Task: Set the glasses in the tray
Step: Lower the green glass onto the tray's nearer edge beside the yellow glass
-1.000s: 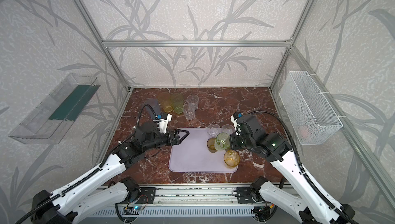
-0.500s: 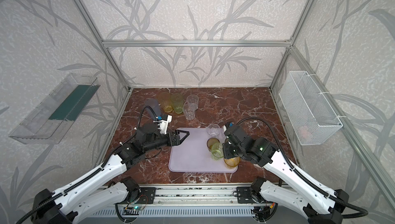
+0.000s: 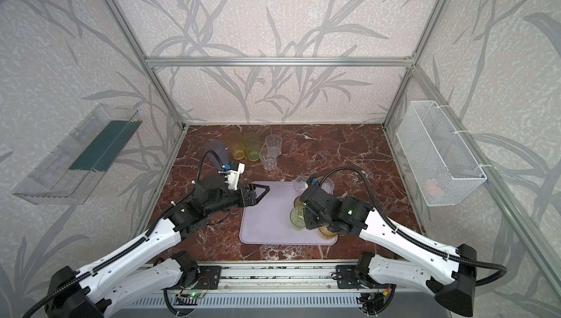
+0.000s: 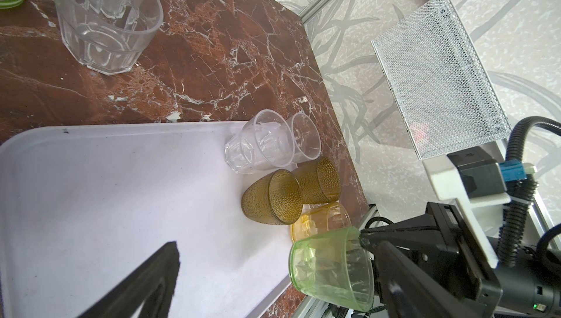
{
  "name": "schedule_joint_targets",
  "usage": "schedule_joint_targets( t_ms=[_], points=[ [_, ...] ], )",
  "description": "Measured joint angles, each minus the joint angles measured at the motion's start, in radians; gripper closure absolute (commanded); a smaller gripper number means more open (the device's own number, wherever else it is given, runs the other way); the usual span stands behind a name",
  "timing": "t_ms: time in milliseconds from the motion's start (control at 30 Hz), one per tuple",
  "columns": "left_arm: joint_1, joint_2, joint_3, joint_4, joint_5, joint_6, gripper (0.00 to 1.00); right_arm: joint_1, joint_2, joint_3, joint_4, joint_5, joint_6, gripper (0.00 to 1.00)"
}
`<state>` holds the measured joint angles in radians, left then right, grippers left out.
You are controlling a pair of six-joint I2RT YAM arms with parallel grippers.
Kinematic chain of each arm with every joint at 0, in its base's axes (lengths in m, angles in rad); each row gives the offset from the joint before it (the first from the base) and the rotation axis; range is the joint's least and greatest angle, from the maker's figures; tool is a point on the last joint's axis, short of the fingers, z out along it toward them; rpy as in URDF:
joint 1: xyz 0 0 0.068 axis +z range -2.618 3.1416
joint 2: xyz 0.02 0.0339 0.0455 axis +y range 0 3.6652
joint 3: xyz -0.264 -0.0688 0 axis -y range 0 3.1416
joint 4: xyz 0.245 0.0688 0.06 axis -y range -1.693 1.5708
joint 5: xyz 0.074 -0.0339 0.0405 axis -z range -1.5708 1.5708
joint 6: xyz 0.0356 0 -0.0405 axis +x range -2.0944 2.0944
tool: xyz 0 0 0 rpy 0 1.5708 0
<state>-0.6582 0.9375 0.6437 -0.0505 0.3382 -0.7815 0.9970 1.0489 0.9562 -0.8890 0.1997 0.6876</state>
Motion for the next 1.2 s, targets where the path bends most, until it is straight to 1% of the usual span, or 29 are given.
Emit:
schedule_joint_targets(
  t_ms=[400,600,900,1200],
  points=[
    [0.000,0.000,-0.009,0.004,-0.007,-0.001,0.01,0.014,0.011,-0.081,0.039,0.051,0.062,1.00],
    [0.000,0.000,-0.009,0.007,-0.008,-0.001,0.01,0.061,0.028,-0.085,0.057,0.070,0.080,1.00],
    [0.000,0.000,-0.009,0.007,-0.017,-0.003,0.01,0.093,0.068,-0.085,0.072,0.113,0.102,1.00],
    [0.000,0.000,-0.011,0.008,-0.019,-0.005,0.01,0.111,0.131,-0.097,0.081,0.130,0.126,1.00]
  ],
)
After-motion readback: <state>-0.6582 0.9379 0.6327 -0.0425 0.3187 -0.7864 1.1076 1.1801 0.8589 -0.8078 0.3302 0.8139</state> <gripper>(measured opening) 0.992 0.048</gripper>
